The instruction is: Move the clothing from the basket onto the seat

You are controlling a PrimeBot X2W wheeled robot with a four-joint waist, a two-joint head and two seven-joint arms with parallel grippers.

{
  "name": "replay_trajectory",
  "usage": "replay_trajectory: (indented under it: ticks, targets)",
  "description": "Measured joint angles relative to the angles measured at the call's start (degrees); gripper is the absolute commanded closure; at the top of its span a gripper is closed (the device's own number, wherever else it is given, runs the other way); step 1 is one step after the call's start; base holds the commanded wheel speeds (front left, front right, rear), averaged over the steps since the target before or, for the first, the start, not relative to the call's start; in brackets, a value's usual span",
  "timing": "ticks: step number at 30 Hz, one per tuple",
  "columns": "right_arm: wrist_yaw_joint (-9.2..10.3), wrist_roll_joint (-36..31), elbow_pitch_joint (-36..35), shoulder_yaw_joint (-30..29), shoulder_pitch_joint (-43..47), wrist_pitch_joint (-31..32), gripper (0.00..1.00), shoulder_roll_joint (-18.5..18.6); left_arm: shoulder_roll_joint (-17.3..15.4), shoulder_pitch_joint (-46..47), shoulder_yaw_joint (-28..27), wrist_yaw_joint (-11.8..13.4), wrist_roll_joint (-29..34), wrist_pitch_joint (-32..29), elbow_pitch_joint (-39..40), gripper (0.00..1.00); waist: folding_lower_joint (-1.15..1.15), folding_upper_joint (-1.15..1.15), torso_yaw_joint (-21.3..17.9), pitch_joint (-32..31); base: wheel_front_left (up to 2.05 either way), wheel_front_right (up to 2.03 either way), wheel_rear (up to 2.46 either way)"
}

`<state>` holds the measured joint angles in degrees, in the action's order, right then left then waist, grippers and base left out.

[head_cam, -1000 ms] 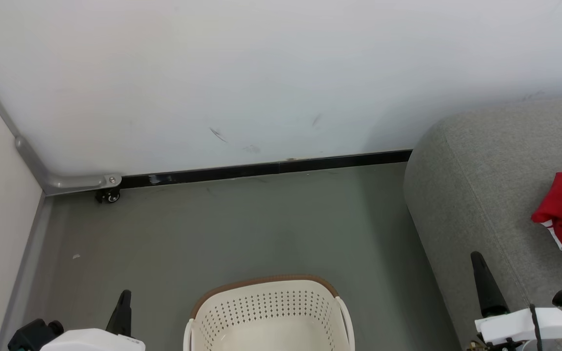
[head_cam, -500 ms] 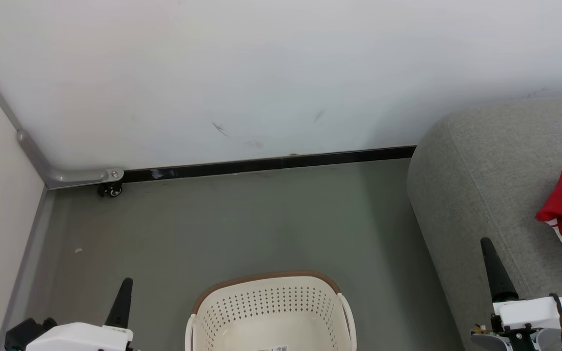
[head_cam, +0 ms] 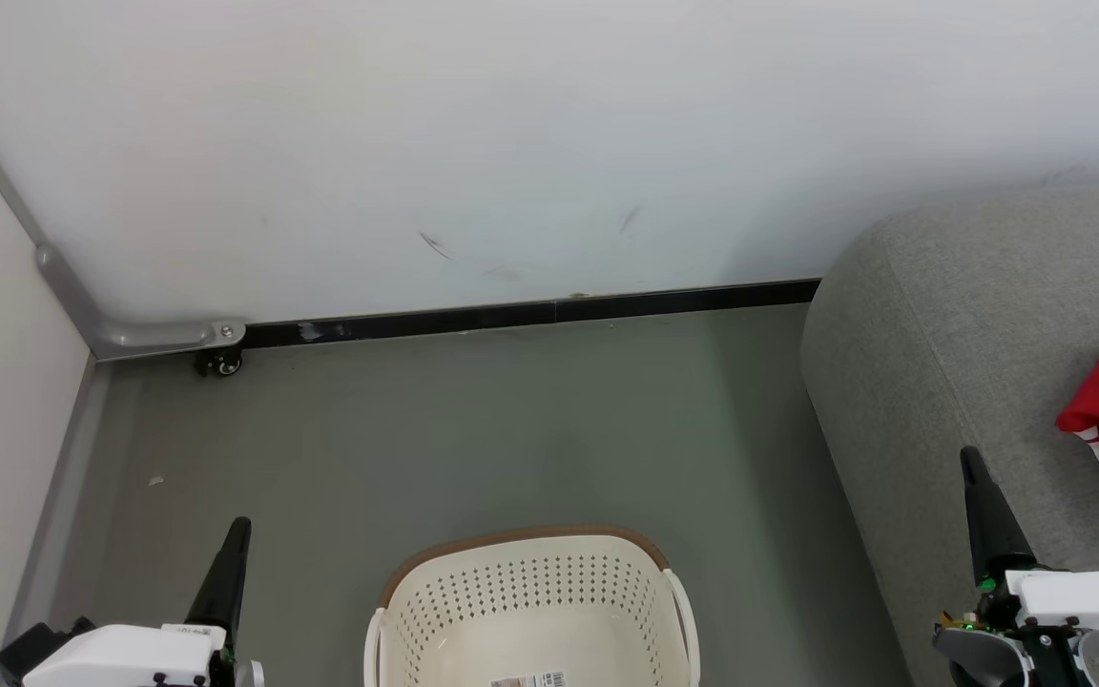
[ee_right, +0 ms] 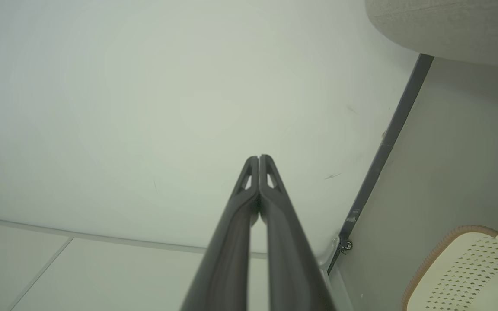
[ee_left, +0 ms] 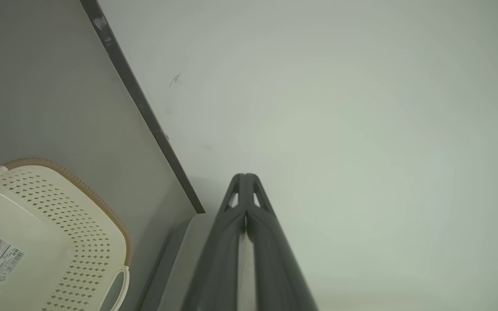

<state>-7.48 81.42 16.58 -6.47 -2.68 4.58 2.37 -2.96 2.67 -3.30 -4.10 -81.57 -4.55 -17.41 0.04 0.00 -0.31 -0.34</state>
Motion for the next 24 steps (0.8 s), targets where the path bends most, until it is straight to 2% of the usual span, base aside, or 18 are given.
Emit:
replay_trajectory:
  ticks: [13,24]
  targets:
    - [0.01,10.0,-0.5,-1.3,-1.0,1.5,1.00,0.0,0.8,1.2,-2.0,-3.0,-9.9,-2.1,0.6,1.00,-0.01,0.00,0.3,0.5,0.00,0.00,0.00]
    - [0.00,10.1,-0.6,-1.4,-1.0,1.5,1.00,0.0,0.8,1.2,-2.0,-3.0,-10.1,-2.1,0.8,1.00,-0.01,0.00,0.3,0.5,0.00,0.00,0.00]
